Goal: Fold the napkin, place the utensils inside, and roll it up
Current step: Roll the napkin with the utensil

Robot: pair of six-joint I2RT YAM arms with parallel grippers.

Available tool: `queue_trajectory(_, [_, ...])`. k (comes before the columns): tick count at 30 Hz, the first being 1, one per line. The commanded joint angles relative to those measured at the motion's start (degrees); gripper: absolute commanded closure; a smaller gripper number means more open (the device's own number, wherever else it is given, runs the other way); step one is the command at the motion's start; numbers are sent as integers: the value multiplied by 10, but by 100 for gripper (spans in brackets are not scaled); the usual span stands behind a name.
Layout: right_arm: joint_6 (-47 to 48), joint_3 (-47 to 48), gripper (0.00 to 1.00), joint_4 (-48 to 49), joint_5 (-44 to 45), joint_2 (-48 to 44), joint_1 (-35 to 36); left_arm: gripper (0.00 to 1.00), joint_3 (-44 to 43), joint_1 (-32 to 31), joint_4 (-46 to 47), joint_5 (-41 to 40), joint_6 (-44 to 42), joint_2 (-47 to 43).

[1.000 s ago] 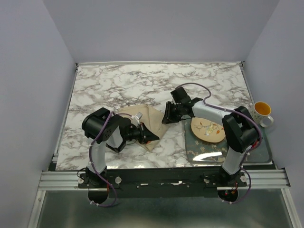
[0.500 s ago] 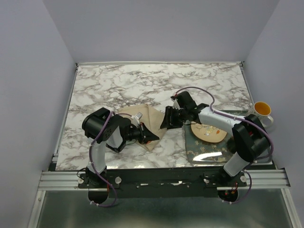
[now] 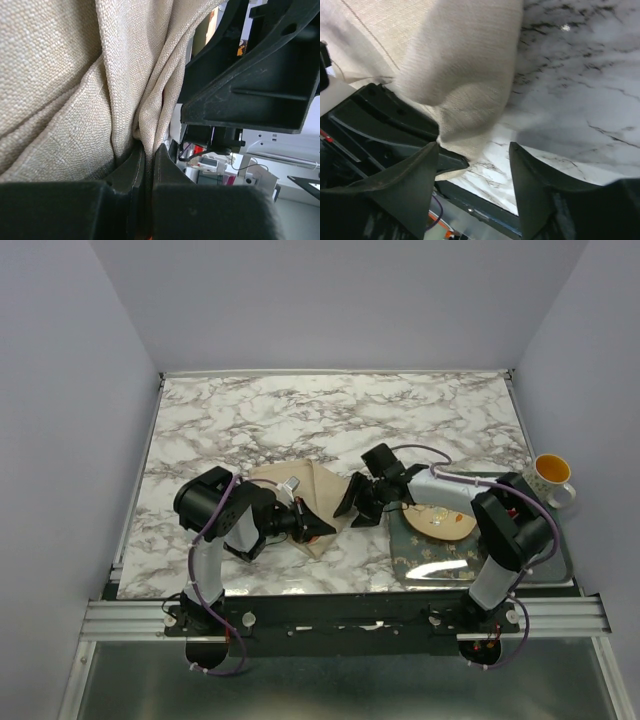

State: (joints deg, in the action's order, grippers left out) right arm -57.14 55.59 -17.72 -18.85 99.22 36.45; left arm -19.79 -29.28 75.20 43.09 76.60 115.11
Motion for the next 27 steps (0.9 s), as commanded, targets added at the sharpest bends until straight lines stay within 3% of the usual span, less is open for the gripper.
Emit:
queue_trajectory(1, [-66,-43,31,28,39,-29,6,100,12,-3,21,-10,33,14])
queue_trajectory(10, [-76,-127,29,209,2,-41,6,100,20,-4,209,-1,177,82])
queue_trajectory(19, [-99,-160,34,313,-3,-26,6,100,22,-3,207,1,181,72])
queue_trajectory(27, [-142,-194,53,415,-27,-3,6,100,15,-4,214,9,185,78])
